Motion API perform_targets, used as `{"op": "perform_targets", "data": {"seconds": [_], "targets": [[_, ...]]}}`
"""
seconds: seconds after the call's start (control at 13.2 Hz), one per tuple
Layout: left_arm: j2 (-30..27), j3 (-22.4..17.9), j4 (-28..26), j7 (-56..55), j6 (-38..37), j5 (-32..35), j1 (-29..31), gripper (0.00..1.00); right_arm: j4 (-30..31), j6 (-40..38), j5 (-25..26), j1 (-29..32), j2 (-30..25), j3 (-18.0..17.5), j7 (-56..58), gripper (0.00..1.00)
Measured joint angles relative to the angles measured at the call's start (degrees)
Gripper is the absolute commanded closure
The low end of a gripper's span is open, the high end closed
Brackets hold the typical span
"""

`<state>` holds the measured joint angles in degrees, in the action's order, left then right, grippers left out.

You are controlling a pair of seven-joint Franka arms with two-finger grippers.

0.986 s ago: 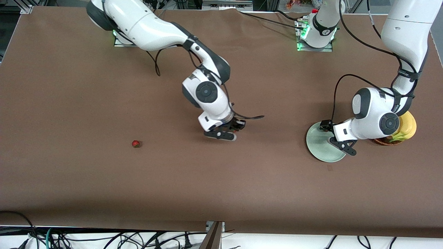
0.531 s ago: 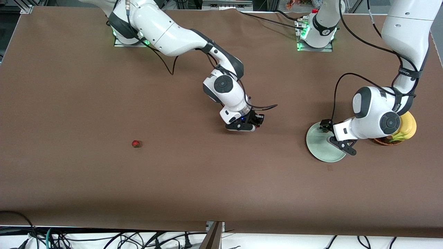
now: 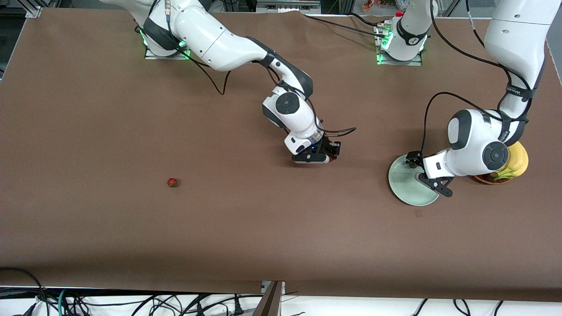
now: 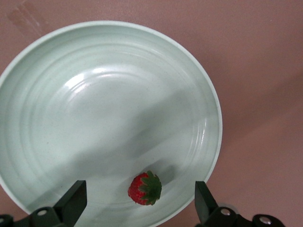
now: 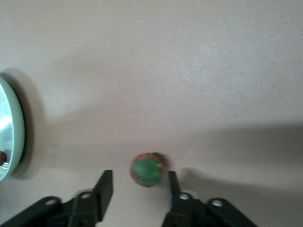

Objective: Collect all strawberries into plate
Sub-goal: 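Release the second strawberry mid-table with the right gripper while the left gripper withdraws, then grasp the second strawberry with the left gripper while the right gripper returns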

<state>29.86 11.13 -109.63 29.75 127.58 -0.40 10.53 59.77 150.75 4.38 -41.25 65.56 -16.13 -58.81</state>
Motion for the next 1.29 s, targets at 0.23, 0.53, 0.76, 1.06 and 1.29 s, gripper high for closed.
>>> {"op": "perform_targets", "data": {"seconds": [0.23,0.53,0.76,1.06,1.29], "targets": [[-0.04,0.00,0.01,0.00,-0.01,0.00,0.00,0.00,-1.84,-0.88,0.00,0.81,-0.70,0.41,0.02,0.00],[-2.12,0.67,0.32,-2.76,-1.96,-0.01,-0.52,0.00,-2.74,-14.23,0.11,7.10,-6.20,1.01,6.39,0.00],[-4.65,1.83,0.56,-18.54,-4.70,-0.03,-5.35,0.00,-2.35,-22.73,0.11,12.66,-8.69,2.33,13.70,0.00],[-4.47,3.39,2.79,-49.47,-4.79,-0.04,-16.33,0.00,-1.47,-29.57,0.12,19.36,-9.10,4.74,24.77,0.00],[-1.38,3.36,6.10,-64.64,-3.23,-0.04,-21.04,0.00,3.87,-31.19,0.27,25.23,-12.31,6.39,36.69,0.00]]}}
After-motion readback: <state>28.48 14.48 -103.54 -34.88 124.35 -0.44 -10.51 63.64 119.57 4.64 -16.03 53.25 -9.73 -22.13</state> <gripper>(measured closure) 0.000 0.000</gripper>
